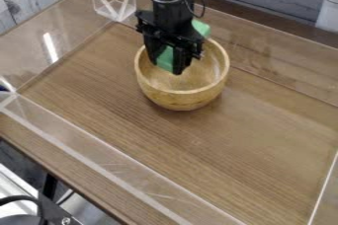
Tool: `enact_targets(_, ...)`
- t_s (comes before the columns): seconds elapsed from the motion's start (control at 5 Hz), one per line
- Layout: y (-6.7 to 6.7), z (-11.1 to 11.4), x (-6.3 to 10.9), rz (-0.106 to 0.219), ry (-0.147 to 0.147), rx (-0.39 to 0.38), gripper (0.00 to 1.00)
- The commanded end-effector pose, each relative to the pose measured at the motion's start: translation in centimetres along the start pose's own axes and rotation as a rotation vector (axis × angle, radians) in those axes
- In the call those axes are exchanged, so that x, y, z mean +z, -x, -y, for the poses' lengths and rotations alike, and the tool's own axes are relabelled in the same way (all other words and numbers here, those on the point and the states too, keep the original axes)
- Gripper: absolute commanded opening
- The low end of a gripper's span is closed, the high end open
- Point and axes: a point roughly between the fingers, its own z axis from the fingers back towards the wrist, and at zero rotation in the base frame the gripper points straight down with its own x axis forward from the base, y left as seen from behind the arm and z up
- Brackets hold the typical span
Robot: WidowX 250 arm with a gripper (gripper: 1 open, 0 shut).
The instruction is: Put the green block in the brown bowl
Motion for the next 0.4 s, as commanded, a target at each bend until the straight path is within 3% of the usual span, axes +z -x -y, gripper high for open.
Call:
enact_targets(0.0,-0.64,0.25,0.5,0.03,-0.01,-0.016,0.0)
enact_targets(0.2,-0.62,0.47,0.14,0.022,-0.008,-0.018,0.0)
